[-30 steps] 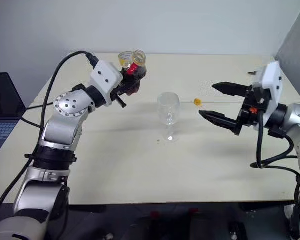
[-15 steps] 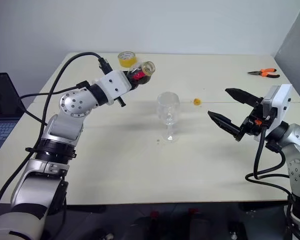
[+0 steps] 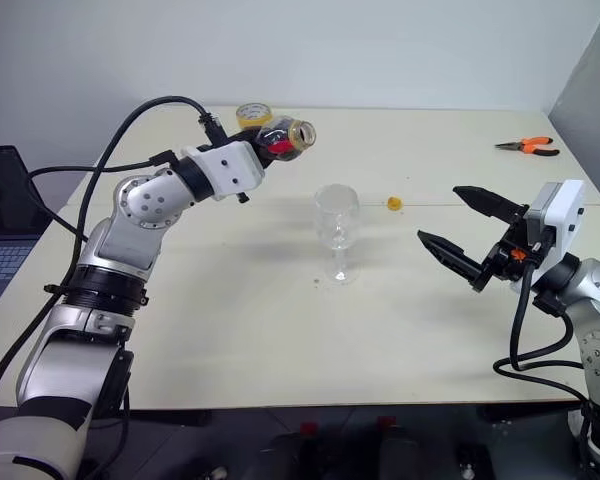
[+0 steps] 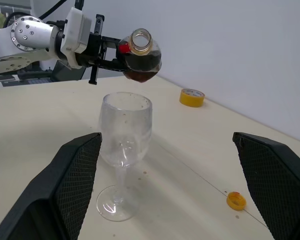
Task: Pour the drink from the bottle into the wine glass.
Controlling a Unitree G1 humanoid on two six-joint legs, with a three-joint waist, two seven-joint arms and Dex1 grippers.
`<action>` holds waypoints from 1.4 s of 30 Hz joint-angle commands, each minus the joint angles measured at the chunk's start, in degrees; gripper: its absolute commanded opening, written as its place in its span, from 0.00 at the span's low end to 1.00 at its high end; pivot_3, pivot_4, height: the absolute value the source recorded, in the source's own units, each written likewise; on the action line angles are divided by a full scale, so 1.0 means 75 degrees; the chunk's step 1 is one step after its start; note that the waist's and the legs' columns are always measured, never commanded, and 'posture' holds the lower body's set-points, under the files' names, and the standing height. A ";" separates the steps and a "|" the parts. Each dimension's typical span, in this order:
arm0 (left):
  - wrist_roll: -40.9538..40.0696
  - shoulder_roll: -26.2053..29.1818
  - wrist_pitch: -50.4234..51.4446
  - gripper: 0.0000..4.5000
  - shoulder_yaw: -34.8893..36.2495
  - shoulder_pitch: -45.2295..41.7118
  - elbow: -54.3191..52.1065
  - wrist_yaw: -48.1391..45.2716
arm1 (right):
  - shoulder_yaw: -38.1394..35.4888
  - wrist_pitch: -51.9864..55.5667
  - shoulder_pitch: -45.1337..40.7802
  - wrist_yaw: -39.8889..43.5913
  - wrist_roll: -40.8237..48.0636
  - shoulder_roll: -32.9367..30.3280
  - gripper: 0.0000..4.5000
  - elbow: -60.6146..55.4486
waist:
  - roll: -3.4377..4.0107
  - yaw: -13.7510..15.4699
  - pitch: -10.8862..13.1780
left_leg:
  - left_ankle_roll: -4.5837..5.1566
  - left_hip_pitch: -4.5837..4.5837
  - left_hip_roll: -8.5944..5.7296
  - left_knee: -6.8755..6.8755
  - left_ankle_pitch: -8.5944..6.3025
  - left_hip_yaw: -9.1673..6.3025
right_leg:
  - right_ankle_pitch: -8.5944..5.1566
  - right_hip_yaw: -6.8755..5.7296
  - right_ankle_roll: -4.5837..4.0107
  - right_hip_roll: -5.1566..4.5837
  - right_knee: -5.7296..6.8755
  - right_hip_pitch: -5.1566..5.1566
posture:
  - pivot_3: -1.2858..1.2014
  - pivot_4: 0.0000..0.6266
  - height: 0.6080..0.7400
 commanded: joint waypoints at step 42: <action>0.1579 0.0240 -0.1837 0.16 -0.0664 -0.1000 0.0935 0.1042 | 0.0012 -0.0234 0.0294 -0.0109 -0.0404 -0.0397 1.00 -0.0079 | 0.0000 -0.0001 0.0000 | 0.0002 -0.0002 -0.0002 0.0026 -0.0001 -0.0001 | 0.0000 -0.0002 0.0001 0.0000 0.0007 0.0001 | 0.52 0.24 1.00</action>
